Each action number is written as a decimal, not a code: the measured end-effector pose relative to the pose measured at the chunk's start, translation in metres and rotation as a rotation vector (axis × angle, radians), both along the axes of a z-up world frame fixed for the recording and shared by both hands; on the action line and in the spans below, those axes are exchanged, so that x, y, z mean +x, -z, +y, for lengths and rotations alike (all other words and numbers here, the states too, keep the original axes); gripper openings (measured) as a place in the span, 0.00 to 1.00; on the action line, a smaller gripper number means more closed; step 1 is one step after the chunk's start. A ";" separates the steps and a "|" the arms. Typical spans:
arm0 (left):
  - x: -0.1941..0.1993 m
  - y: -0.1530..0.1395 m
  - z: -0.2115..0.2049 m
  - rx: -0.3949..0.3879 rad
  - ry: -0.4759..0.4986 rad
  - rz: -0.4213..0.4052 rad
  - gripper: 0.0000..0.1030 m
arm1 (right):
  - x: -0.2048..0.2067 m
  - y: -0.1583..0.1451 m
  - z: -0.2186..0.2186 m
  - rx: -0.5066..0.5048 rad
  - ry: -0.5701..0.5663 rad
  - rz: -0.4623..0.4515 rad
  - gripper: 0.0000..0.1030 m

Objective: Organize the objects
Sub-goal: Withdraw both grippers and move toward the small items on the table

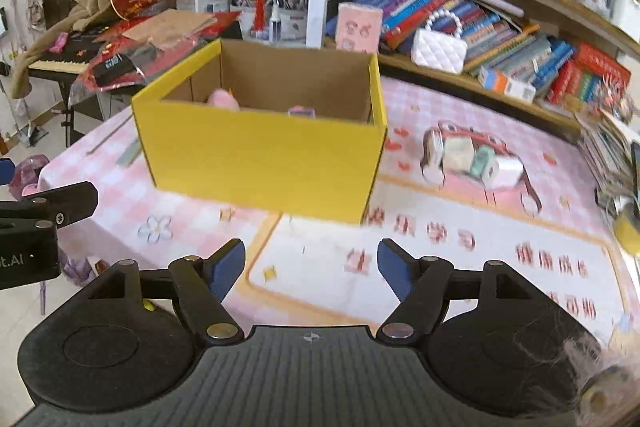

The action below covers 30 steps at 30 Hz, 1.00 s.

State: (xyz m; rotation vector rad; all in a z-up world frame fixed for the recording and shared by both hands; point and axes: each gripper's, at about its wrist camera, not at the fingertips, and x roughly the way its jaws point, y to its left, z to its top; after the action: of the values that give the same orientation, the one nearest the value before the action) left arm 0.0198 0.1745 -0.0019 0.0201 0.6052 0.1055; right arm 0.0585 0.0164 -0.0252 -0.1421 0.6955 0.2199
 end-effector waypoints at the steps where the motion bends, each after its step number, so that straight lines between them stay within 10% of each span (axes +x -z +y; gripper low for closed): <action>1: -0.003 0.002 -0.001 0.000 0.004 0.005 0.92 | -0.005 0.002 0.000 0.002 0.007 0.007 0.70; 30: 0.008 0.011 -0.089 0.017 0.262 0.048 0.96 | -0.033 0.013 -0.081 -0.006 0.248 0.062 0.74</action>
State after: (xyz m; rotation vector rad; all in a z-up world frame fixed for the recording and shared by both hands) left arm 0.0276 0.0858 -0.0128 0.1186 0.6447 -0.1445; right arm 0.0257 -0.0644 -0.0383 -0.0541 0.7681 -0.0156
